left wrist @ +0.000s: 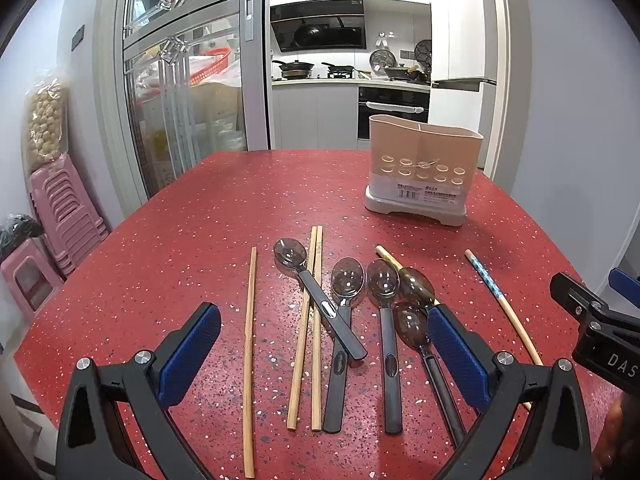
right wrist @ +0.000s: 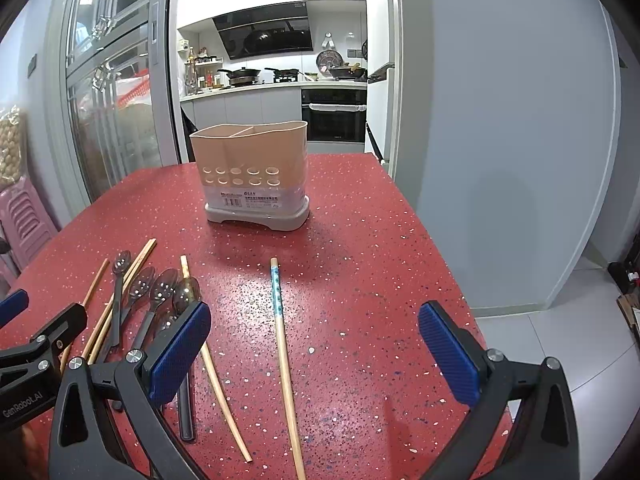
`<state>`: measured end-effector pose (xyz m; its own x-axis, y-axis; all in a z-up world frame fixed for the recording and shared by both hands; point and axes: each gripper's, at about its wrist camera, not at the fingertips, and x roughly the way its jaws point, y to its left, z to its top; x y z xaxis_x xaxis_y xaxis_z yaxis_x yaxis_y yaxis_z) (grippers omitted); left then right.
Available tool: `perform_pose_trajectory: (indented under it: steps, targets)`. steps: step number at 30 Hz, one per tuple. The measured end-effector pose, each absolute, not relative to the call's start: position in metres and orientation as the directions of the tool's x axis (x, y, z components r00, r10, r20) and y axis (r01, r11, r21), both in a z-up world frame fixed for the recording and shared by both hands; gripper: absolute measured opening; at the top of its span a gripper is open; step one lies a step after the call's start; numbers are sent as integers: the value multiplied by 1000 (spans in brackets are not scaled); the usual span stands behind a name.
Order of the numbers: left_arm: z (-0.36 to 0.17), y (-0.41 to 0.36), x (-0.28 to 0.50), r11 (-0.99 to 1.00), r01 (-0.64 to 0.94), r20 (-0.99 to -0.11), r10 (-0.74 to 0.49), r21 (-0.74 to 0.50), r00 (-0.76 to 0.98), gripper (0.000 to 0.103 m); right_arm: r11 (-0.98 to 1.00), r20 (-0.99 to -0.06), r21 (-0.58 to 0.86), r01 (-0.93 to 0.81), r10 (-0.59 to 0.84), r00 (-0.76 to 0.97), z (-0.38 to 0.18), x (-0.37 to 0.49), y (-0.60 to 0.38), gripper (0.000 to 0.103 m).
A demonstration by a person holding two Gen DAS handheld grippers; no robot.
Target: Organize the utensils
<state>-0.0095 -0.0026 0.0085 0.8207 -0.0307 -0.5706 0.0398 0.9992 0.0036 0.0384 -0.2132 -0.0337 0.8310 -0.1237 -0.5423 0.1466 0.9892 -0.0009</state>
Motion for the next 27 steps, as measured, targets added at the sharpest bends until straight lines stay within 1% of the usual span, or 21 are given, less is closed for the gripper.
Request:
perform_pose_trajectory:
  steps: [27]
  targets:
    - [11,-1,-9,999,44,-566,-35,2,824,103,990,-541,1,142,-119,833,-36,39,-212,103]
